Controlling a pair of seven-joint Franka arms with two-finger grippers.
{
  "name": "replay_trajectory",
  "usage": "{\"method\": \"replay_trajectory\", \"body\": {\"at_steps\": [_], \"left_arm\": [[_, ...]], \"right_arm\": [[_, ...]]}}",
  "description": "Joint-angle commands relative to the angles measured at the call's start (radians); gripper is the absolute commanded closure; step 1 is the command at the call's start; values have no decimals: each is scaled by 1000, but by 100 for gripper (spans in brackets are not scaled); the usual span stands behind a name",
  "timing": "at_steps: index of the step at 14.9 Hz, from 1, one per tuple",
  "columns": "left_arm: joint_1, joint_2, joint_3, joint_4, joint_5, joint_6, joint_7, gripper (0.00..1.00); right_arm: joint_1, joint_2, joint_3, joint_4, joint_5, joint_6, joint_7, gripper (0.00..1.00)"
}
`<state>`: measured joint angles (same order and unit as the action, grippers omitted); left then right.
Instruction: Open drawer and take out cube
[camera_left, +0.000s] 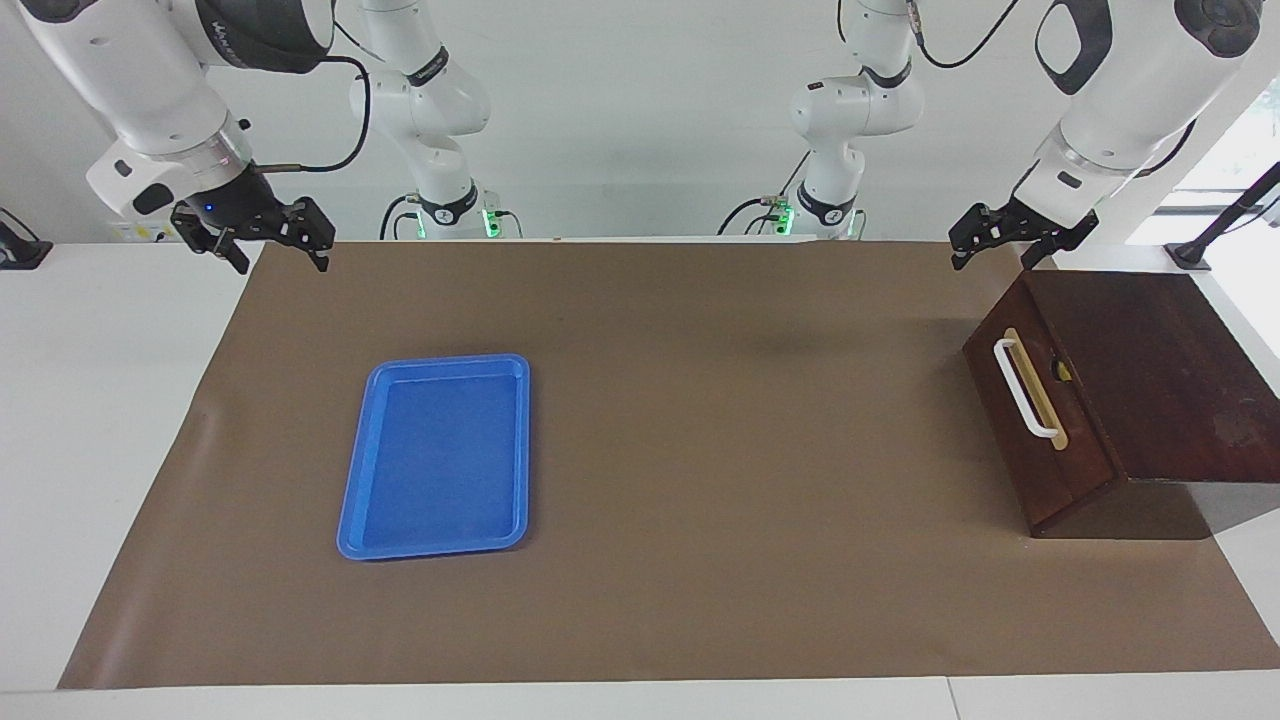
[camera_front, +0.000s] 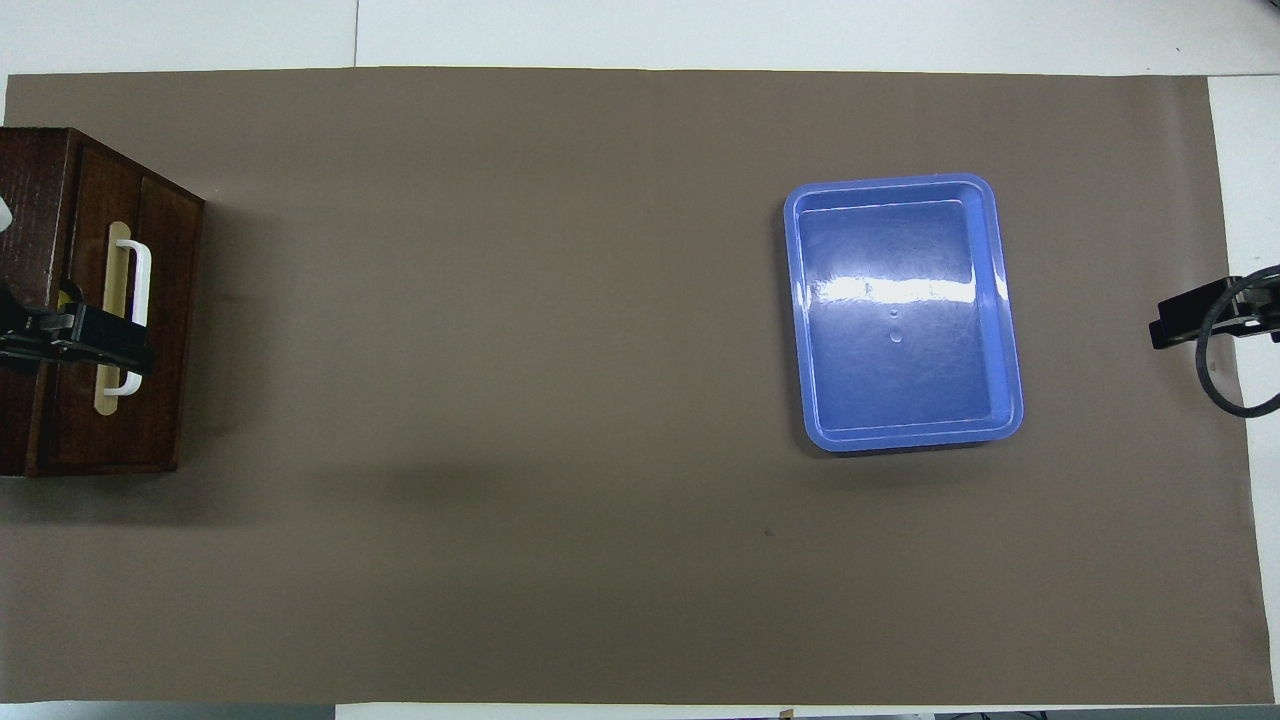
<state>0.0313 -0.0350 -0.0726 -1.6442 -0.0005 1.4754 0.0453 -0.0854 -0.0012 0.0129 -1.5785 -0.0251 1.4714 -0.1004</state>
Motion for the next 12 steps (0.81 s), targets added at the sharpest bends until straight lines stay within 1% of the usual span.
{"method": "replay_trajectory", "body": {"at_steps": [1, 4, 6, 8, 10, 12], "left_arm": [[-16, 15, 16, 21, -7, 3, 10, 0], [-8, 12, 13, 14, -3, 20, 19, 0], [-5, 12, 11, 6, 25, 48, 24, 0], [-11, -2, 11, -67, 80, 156, 47, 0], [-14, -22, 10, -153, 170, 274, 51, 0], [1, -11, 11, -184, 226, 371, 99, 0]], "right_arm": [[-1, -3, -1, -3, 5, 7, 2, 0], [-1, -2, -1, -1, 5, 9, 2, 0], [-1, -2, -1, -3, 5, 9, 4, 0], [-1, -2, -1, -3, 5, 9, 2, 0], [-1, -2, -1, -1, 5, 9, 1, 0], [-1, -2, -1, -3, 5, 9, 2, 0]]}}
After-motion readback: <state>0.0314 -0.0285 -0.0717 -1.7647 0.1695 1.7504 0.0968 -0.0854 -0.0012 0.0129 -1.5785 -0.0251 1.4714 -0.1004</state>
